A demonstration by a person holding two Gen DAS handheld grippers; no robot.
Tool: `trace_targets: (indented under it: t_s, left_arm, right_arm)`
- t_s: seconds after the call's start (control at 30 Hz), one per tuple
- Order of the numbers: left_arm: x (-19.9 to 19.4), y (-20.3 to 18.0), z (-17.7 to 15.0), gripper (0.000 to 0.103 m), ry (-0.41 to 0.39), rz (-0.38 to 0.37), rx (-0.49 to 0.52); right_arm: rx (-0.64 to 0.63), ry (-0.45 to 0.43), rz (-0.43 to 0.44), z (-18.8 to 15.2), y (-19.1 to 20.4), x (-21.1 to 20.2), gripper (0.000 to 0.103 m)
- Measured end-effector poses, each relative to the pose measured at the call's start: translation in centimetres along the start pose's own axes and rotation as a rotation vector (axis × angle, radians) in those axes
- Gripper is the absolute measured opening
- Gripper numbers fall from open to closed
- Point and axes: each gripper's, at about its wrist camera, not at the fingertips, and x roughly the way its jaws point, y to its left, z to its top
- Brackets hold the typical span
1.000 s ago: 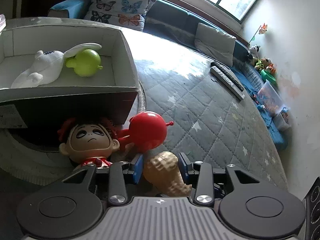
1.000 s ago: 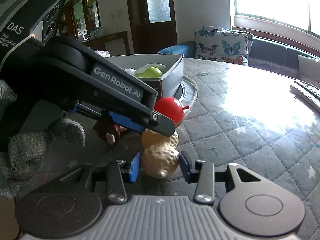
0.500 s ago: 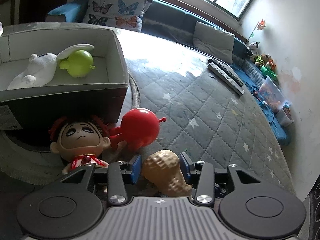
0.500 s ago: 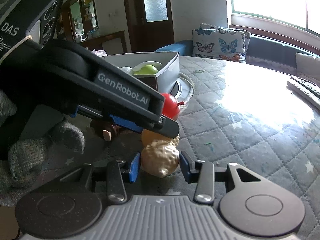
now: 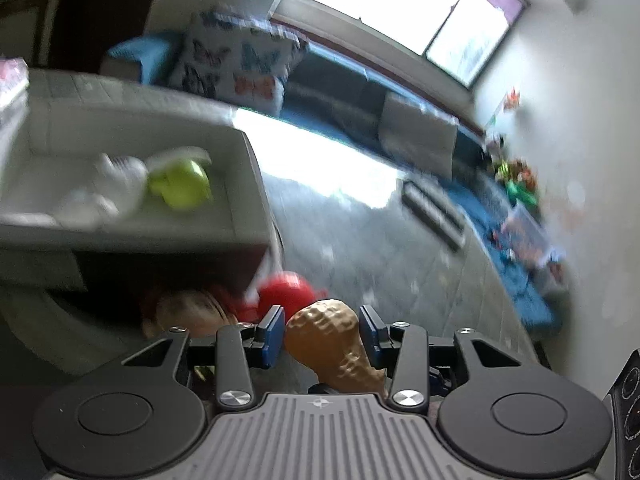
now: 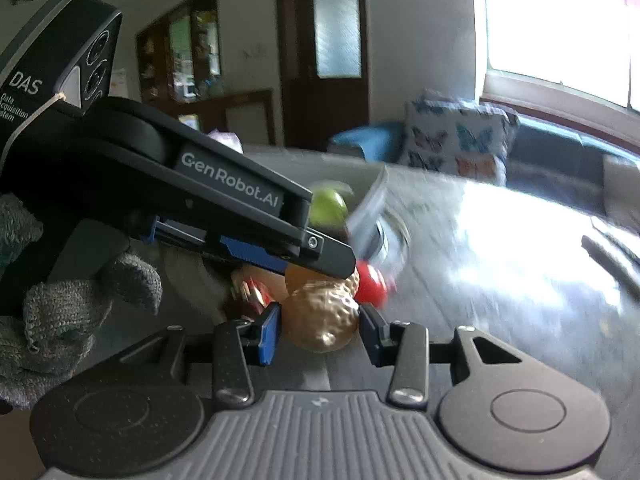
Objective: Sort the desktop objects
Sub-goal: 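Lift the peanut toy with the left tool into the white box and release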
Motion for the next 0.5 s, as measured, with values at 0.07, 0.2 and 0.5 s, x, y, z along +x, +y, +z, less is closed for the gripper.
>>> trace_targets:
  t_s: [0.07, 0.2, 0.5]
  left_arm:
    - [-0.8, 0.7, 1.4, 0.044, -0.043, 0.018, -0.006]
    - [-1.7, 2.8, 4.2, 0.044, -0.103, 0.051, -0.036]
    - [0.5, 9.1, 8.3, 0.044, -0.103, 0.099, -0.151]
  right_arm:
    - [-0.038, -0.023, 0.012, 1.8, 0.7, 0.9, 0.042]
    - [-0.099, -0.051, 0.044, 5.1, 2.0, 3.4, 0.042]
    - [-0.141, 0.004, 0.127, 9.6, 3.1, 11.4, 0.042]
